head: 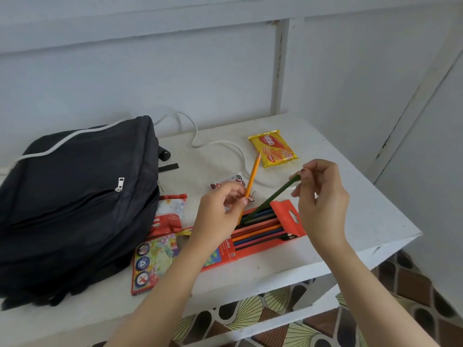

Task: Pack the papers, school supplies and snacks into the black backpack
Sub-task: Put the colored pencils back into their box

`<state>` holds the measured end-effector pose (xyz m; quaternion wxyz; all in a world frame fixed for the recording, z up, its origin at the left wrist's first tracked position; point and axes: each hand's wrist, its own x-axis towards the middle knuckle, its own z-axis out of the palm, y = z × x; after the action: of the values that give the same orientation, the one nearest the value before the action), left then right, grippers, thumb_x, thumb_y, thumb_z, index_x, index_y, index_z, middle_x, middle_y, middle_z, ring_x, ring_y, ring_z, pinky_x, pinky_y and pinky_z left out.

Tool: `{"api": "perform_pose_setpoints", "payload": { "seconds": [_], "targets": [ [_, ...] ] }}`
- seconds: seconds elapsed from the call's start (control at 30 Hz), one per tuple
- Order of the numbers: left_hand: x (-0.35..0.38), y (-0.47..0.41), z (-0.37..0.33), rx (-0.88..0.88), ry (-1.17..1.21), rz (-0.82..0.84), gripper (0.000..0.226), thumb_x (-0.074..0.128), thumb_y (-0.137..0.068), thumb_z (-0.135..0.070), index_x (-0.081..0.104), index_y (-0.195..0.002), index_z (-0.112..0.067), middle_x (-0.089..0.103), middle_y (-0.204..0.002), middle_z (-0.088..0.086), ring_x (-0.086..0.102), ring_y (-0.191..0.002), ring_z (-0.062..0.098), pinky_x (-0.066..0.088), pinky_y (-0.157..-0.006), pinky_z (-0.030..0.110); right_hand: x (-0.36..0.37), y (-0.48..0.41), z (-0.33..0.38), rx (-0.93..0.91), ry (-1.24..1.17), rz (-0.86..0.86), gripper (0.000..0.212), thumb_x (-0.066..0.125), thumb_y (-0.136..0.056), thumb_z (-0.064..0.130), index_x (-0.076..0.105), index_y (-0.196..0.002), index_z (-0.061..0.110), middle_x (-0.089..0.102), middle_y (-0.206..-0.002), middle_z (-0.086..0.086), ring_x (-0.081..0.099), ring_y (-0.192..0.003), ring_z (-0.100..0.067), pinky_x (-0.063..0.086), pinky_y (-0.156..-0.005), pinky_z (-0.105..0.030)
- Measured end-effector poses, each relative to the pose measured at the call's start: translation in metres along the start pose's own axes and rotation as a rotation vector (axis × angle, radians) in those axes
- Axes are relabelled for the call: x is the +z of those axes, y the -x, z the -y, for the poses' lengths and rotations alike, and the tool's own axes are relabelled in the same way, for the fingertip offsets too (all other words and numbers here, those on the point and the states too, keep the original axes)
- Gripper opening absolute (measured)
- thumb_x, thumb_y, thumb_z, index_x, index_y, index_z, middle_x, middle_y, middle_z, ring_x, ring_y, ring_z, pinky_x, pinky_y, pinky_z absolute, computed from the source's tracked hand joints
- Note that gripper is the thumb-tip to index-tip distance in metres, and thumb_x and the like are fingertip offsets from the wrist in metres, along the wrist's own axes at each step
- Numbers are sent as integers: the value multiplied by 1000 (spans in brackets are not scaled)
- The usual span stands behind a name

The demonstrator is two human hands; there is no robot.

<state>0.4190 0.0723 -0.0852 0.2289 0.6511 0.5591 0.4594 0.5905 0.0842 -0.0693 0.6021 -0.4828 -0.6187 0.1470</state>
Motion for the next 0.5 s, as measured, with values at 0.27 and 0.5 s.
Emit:
{"api": "perform_pose_setpoints", "payload": {
  "seconds": [0.27,0.5],
  "targets": [
    [4,-6,4,19,-22,17,15,65,-83,-4,67,-95,-13,63,-84,-18,59,-81,-8,44,-71,6,-11,17,-17,71,177,333,86,77,-73,33,27,-141,18,50,-128,3,49,-112,-10,42,-91,-23],
    [7,-6,11,24,-44,53,17,66,-83,-5,69,-97,-13,64,-84,-17,60,-82,-5,47,-71,7,-19,30,-29,130,326,370,78,70,-80,18,26,-143,10,42,-139,-6,39,-126,-22,32,-102,-32]
  ]
}}
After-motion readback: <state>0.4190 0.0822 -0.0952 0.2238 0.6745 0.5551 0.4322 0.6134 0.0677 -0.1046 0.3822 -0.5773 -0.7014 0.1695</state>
